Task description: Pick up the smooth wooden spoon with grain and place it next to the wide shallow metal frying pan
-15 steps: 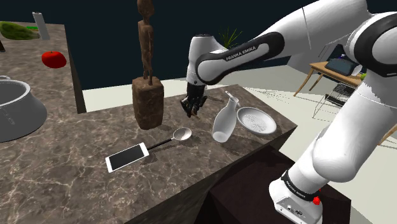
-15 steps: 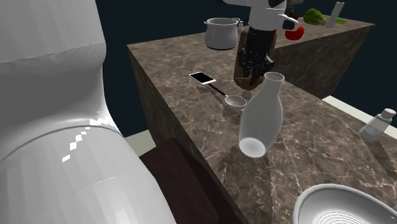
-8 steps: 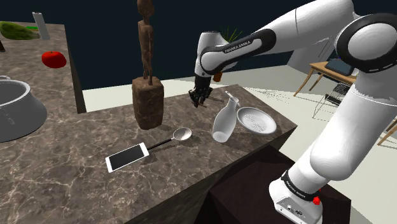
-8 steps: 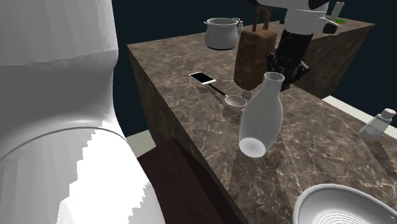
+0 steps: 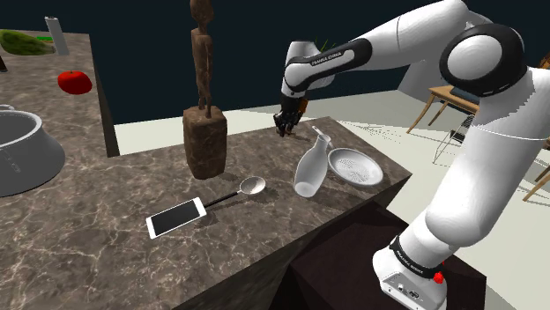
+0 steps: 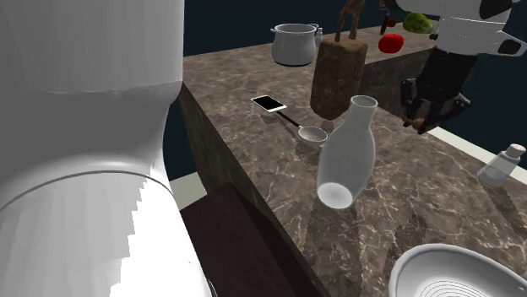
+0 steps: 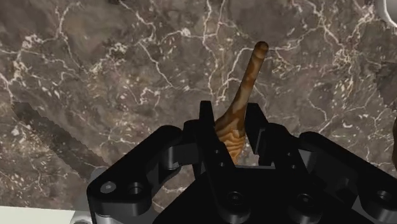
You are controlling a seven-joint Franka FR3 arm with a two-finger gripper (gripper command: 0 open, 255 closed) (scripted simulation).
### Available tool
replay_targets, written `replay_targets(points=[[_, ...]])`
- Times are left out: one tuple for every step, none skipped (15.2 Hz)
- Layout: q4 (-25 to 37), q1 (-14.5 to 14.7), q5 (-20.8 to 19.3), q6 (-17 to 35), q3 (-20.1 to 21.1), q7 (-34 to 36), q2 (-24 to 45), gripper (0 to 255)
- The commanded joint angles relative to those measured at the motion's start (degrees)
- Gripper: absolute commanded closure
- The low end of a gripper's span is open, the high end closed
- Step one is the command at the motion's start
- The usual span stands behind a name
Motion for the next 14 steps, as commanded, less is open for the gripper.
replay_targets(points=[[2.9, -1.5, -0.1, -0.9, -1.0, -2.5, 2.0, 255], [4.4, -2.1, -0.1, -1.4, -1.4, -3.5, 3.0, 255], [6.0, -2.8, -0.1, -1.9, -1.8, -4.6, 4.1, 255], [7.7, -3.4, -0.1, -2.5, -2.1, -5.7, 5.2, 255], [9.5, -4.1, -0.1, -3.1, -2.5, -6.7, 6.4, 255], [11.3, -4.8, -0.1, -3.7, -2.9, -7.7, 7.6, 255], [13.3, -5.4, -0.1, -4.3, -3.2, -8.7, 8.8, 255], [15.3, -6.1, 0.0, -5.1, -3.5, -9.7, 10.2, 255], [17.0, -6.6, 0.0, -5.7, -3.7, -10.5, 11.2, 255], [16.6, -6.6, 0.0, -5.0, -3.7, -10.4, 11.6, 255], [16.3, -6.6, 0.0, -4.4, -3.7, -10.4, 11.9, 255], [16.0, -6.6, 0.0, -3.7, -3.7, -10.4, 12.2, 255], [15.7, -6.6, -0.1, -3.1, -3.7, -10.4, 12.5, 255], [15.4, -6.6, -0.1, -2.5, -3.7, -10.4, 12.9, 255]])
